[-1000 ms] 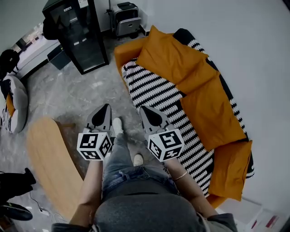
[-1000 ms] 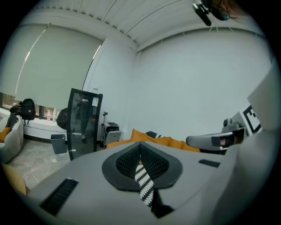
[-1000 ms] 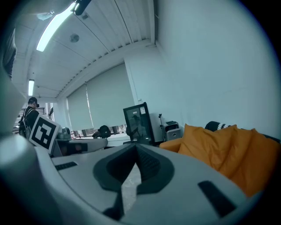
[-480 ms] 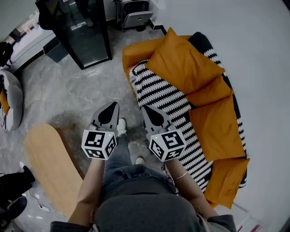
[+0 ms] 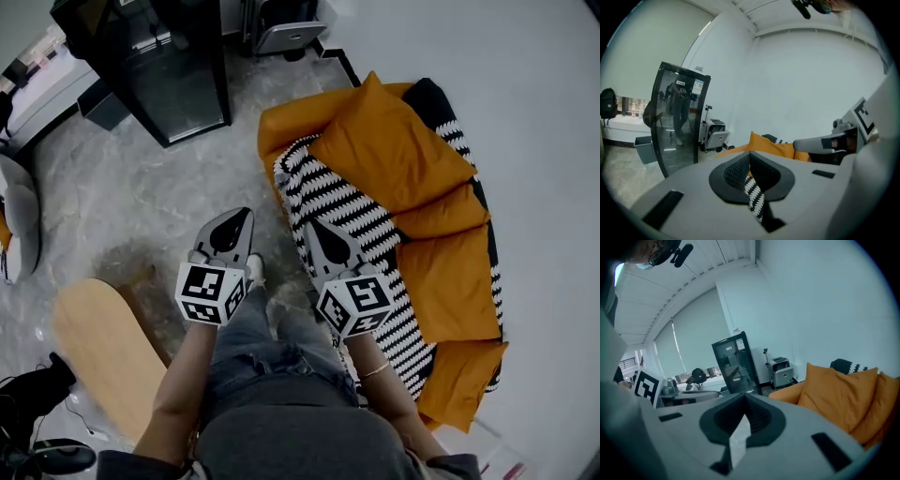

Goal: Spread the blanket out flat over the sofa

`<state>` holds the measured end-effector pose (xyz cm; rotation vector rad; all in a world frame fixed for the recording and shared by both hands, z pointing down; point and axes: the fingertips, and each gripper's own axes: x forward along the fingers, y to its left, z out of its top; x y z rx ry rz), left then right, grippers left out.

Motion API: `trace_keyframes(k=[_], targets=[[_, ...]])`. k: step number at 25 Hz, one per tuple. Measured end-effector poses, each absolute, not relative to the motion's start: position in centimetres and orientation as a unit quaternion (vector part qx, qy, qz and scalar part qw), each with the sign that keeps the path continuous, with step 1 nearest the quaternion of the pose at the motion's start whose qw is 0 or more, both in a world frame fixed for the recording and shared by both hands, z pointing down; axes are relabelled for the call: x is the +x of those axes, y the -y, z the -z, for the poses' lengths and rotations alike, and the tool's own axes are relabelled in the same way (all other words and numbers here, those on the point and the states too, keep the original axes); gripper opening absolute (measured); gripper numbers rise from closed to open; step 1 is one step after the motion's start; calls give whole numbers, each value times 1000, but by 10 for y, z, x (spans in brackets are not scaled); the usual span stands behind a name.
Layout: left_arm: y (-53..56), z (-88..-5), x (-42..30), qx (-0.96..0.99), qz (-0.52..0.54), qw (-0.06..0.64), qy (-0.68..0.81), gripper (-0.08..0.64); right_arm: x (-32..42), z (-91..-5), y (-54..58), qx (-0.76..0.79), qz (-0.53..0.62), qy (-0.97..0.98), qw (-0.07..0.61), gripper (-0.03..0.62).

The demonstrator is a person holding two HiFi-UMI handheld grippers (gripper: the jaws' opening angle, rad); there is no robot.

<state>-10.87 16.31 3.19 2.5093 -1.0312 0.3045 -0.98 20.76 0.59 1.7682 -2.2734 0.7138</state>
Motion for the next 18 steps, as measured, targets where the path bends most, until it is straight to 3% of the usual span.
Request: trace_keyframes(k=[10,18], targets=[[-129,-102,-72,904,-177,179,344,18,14,-66,-178,592,-276,749,111,11],[-113,-182,-55,900,-185,208,335,18,16,-143,-162,567,-302,753,144,11]])
